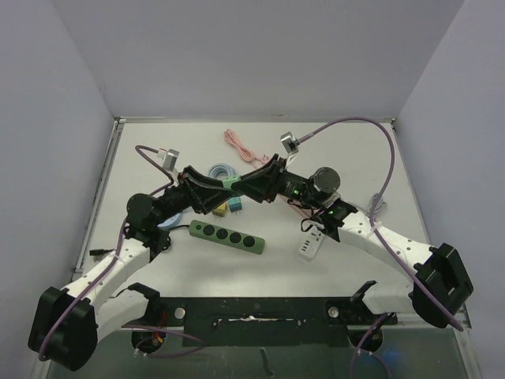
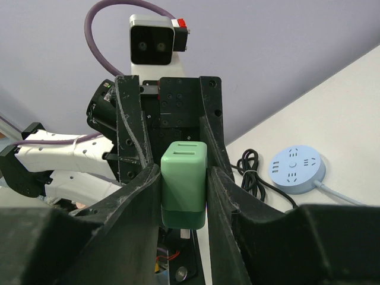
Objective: Insert the plug
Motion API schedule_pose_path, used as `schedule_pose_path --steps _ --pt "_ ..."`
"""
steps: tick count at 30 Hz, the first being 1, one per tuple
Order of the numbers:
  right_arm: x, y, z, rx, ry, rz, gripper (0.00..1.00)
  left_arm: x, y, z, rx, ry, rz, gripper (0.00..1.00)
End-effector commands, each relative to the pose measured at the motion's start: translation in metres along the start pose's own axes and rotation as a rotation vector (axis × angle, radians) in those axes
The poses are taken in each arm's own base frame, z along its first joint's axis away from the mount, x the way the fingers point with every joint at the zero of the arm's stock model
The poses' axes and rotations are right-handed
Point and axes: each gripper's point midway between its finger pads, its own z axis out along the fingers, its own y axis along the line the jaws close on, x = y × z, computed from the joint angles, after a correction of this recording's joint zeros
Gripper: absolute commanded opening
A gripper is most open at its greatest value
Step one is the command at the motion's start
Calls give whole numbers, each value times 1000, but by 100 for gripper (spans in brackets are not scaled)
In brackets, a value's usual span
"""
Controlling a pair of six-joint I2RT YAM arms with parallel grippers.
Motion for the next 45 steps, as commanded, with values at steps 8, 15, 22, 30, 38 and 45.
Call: schedule_pose_path --steps 8,15,22,30,38,45 --pt "-14 29 0 -91 -10 -79 31 -14 -28 5 101 -7 154 0" --pt "2 15 -17 22 177 -226 63 -5 -26 -1 60 112 368 0" --pt "13 23 -28 -56 388 -437 68 7 -24 -5 61 329 524 0" --pt "13 10 -21 -107 517 -610 57 24 -4 -19 49 467 660 0" --pt "27 3 -15 -189 602 -615 50 33 1 -26 59 474 705 0" --pt "40 -6 -11 -190 666 -544 53 39 6 -28 60 490 684 0"
